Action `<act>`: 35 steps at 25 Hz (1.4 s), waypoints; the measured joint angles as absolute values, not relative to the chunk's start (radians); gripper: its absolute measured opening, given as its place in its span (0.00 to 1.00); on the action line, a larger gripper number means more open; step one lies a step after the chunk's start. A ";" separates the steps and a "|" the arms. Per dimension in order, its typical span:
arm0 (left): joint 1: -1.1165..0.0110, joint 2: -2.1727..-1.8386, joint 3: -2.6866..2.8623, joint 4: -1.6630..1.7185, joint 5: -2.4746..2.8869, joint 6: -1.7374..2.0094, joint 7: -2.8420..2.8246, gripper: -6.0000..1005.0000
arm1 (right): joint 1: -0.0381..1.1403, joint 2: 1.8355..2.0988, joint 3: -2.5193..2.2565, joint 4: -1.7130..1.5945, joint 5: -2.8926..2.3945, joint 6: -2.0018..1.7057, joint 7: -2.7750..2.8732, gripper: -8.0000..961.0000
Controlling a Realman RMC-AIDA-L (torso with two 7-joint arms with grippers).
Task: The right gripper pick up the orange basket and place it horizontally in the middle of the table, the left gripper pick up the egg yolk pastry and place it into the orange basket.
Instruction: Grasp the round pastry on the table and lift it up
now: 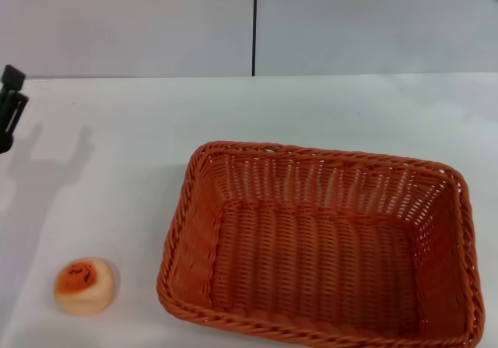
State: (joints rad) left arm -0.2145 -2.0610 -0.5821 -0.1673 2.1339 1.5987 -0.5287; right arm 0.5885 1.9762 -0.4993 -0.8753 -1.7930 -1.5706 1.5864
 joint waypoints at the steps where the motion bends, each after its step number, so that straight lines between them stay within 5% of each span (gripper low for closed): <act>1: -0.219 -2.060 -0.571 -0.127 2.134 1.625 -0.559 0.86 | 0.588 1.976 -0.499 -0.875 -1.793 -1.571 1.586 0.41; 5: -0.235 -2.043 -0.479 0.069 2.134 1.737 -0.721 0.86 | 0.411 1.987 -0.436 -0.681 -1.469 -1.527 1.395 0.41; 10: -0.238 -2.005 -0.307 0.195 2.134 1.808 -0.830 0.86 | 0.324 1.991 -0.335 -0.454 -1.277 -1.531 1.208 0.41; 18: -0.202 -1.992 -0.027 0.344 2.134 1.829 -0.921 0.86 | 0.283 2.033 -0.203 -0.385 -1.242 -1.515 1.118 0.41; 35: -0.125 -2.007 0.066 0.373 2.211 1.811 -0.931 0.86 | 0.320 2.036 -0.159 -0.364 -1.239 -1.461 1.111 0.41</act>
State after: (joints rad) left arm -0.1249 -2.0075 0.0664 0.3730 2.2105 1.8110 -0.9310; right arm 0.3199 2.0355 -0.1586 -0.3643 -1.2389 -1.4611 1.1115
